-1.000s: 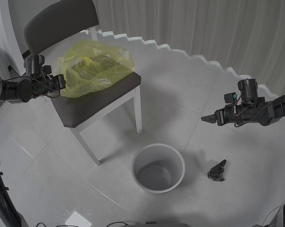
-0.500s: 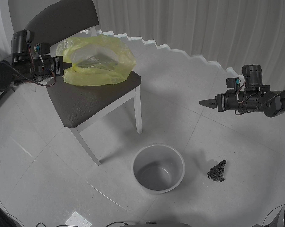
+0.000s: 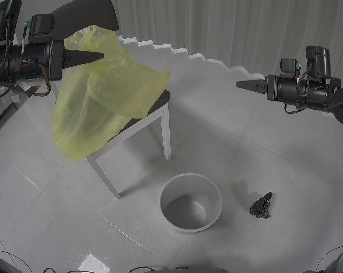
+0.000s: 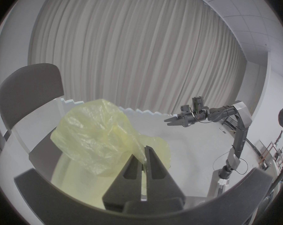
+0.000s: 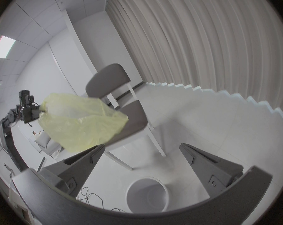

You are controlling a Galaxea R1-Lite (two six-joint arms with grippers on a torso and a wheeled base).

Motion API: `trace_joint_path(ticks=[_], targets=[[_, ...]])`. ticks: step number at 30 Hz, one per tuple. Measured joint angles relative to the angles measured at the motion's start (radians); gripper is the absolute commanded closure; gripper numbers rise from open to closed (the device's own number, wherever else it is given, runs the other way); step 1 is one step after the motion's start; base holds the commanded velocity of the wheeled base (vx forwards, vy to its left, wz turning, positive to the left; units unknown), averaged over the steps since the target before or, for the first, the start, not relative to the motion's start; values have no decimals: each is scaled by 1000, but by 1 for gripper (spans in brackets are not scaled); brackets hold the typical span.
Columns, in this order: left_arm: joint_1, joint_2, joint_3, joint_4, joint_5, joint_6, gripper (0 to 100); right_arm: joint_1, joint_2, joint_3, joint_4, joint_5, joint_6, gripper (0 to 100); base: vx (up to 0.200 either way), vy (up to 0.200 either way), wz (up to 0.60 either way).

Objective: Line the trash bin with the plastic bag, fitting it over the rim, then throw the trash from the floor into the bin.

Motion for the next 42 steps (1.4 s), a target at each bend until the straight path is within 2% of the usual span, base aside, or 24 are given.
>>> trace_joint_path(ticks=[10,15,29,36,42], targets=[[-71,-65,99,-7,-39,41,100,47,-32,-73,131,2,2,0,0,0,0],[-87,-90,129,-8,-94,56,100,62,-27,-79,142,2,2,0,0,0,0],[-108,-141,158,-24,-207,61,100,85,113,-209,207,1,2,0,0,0,0],[-100,-131,158,-66,-210,59,100,86,159,-240,315,2,-5,0,0,0,0],[-81,-109,152,-149,-209,42,100,86,141,-196,377,2,-9,0,0,0,0]])
